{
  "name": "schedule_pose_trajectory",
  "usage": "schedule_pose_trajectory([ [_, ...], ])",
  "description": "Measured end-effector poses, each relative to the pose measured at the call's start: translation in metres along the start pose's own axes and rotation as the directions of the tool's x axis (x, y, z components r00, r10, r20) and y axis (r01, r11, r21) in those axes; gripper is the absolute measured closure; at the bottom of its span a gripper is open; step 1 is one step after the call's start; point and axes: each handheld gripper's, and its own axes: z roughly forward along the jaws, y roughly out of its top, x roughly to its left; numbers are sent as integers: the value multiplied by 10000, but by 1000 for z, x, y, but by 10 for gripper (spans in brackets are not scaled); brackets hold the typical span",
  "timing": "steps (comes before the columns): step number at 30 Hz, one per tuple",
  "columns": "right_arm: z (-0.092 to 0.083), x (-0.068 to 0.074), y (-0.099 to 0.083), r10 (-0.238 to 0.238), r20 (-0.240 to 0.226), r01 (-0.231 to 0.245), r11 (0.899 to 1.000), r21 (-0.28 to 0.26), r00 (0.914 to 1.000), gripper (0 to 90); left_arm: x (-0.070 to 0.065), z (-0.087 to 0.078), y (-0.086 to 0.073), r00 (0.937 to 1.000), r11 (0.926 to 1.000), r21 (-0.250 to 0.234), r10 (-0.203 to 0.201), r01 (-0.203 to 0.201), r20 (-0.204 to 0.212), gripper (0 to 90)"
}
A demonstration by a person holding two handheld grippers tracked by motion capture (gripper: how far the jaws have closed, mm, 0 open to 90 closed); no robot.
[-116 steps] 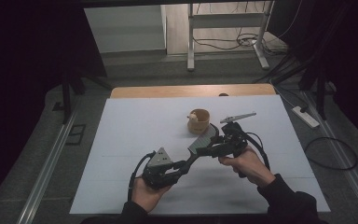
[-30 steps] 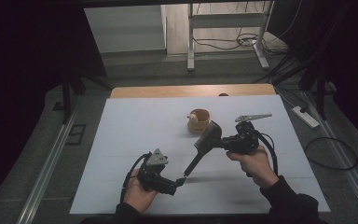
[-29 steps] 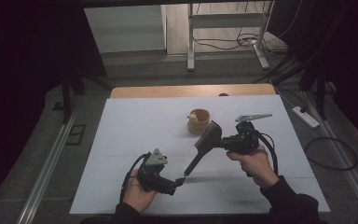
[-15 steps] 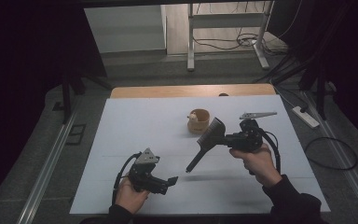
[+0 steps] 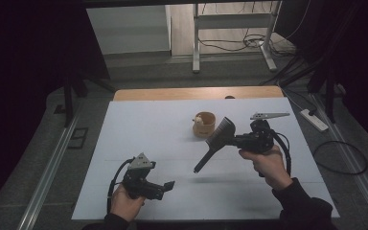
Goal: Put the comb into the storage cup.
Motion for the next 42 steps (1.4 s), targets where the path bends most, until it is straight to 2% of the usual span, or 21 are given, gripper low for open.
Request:
schedule_pose_trajectory([
  [13,-8,-4,8,32,306,-22,9995,-318,9995,835,6,-16,-13,9986,9984,-209,-530,529,-44,1],
  [20,-11,-7,15,23,500,1,9989,-467,9987,835,9,-26,-21,9980,9973,-394,-620,616,-95,2],
  [23,-12,-9,17,5,554,25,9985,-538,9985,835,11,-31,-24,9982,9957,-701,-599,604,98,3],
  [26,-12,-10,20,14,608,23,9981,-622,9981,835,13,-36,-28,9980,9961,-618,-631,626,-67,3],
  [33,-12,-12,27,11,692,42,9970,-773,9976,835,17,-49,-38,9950,9919,-850,-970,945,-251,3],
  [36,-12,-13,29,53,613,-2,9967,-815,9981,835,19,-54,-42,9934,9908,-855,-1081,1047,-372,3],
  [42,-13,-14,36,68,776,4,9957,-926,9970,835,20,-62,-48,9907,9894,-868,-1216,1162,-604,3],
])
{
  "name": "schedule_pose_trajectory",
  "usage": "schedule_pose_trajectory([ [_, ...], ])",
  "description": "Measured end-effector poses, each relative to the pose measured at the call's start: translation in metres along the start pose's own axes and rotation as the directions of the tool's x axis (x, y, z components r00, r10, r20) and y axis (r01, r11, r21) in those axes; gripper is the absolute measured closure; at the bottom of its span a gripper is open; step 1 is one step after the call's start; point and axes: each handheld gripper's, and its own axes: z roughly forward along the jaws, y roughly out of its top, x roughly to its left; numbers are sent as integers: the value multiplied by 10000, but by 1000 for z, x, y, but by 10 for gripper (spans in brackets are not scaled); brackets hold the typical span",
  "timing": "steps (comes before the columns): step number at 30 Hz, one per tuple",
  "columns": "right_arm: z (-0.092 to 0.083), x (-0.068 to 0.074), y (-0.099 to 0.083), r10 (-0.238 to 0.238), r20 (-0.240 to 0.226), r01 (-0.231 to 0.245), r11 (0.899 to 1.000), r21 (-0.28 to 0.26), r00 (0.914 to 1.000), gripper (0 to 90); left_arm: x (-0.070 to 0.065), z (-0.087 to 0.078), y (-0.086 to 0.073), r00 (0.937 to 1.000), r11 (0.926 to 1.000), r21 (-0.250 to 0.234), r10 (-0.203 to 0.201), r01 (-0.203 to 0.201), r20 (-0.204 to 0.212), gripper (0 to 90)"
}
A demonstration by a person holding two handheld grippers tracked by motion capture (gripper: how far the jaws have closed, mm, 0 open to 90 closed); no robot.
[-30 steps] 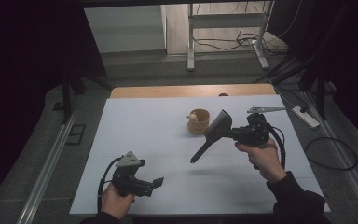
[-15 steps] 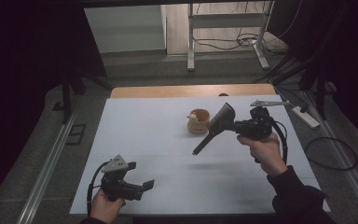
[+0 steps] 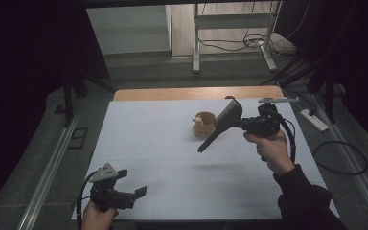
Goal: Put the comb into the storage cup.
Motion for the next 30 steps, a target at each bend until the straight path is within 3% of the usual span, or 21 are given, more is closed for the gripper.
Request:
schedule_pose_trajectory([
  [21,0,-15,19,220,535,-201,9992,-357,9983,835,3,-13,-11,9986,9998,221,24,-12,-519,2],
  [30,-1,-20,27,300,793,-259,9983,-520,9964,836,3,-14,-11,9989,9998,173,-25,33,-459,2],
])
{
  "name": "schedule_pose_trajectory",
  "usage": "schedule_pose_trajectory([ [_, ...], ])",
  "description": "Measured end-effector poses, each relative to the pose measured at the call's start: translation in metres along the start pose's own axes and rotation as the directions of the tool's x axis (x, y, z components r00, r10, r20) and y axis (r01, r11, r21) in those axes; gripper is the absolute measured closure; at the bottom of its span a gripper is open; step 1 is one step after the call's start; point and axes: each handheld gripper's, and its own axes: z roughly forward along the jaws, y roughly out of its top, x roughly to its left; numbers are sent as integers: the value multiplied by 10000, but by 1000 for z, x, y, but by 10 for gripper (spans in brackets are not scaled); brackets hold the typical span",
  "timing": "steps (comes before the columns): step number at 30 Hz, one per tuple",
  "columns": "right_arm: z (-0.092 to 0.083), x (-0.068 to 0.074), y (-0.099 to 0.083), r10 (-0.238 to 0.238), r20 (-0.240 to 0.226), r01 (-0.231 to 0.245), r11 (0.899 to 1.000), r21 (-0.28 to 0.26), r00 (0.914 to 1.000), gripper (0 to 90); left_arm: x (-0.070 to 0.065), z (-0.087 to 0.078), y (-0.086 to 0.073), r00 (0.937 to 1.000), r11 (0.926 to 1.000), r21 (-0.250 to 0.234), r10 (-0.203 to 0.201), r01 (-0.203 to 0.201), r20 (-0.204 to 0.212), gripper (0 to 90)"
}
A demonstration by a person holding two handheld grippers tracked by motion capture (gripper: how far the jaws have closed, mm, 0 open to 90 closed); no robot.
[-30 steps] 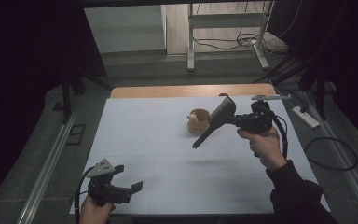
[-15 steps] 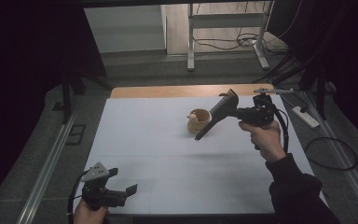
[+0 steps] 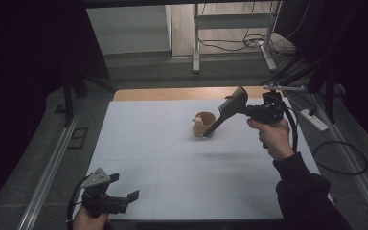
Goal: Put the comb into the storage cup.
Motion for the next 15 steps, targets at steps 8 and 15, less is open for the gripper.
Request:
schedule_pose_trajectory([
  [8,-2,-7,9,106,301,-99,9997,-206,9995,835,0,0,0,10000,10000,-20,12,-12,21,3],
  [15,0,-13,16,220,524,-202,9992,-359,9984,835,-1,0,0,10000,10000,12,73,-73,-20,3],
])
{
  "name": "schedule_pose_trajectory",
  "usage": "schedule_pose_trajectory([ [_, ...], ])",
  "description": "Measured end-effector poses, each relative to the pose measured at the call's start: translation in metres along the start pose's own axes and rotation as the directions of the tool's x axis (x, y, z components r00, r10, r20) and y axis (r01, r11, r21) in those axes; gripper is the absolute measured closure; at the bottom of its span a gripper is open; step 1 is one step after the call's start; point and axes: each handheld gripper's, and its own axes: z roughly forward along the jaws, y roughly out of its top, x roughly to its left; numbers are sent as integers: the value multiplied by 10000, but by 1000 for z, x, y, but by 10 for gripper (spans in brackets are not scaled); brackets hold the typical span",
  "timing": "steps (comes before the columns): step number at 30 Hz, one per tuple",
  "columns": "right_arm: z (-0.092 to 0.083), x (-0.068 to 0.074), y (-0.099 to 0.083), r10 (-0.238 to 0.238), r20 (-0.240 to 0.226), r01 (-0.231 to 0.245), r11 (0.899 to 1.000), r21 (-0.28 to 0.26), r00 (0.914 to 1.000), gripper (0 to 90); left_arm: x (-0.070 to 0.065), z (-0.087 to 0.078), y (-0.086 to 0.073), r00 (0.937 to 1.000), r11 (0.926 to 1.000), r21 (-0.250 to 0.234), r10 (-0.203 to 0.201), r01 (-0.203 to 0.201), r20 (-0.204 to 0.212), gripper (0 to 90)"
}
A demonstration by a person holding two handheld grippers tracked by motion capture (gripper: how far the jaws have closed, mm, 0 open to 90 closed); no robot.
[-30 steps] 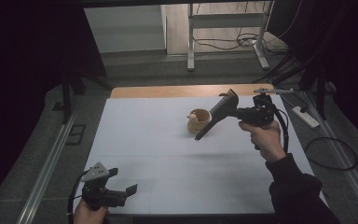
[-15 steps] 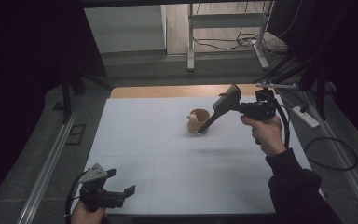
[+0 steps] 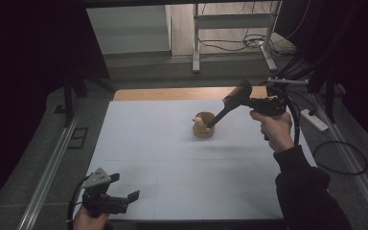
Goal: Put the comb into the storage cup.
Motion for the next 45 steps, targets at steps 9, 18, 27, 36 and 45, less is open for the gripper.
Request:
schedule_pose_trajectory([
  [9,4,-4,10,15,286,-10,9999,-169,9996,835,0,-1,0,9999,10000,-14,17,-17,-128,0],
  [18,10,-6,18,2,502,12,9996,-268,9987,835,1,-1,0,9997,10000,-40,18,-18,-228,0],
  [27,20,-7,24,-30,706,52,9995,-315,9975,835,1,-2,0,9996,10000,-72,-6,4,-278,0],
  [36,31,-7,24,-111,898,135,9996,-261,9959,835,2,-1,-1,9997,10000,-28,-39,39,-240,0],
  [45,43,-8,20,-351,1214,359,9993,-42,9920,835,2,-1,0,9998,10000,19,-50,50,-202,0],
])
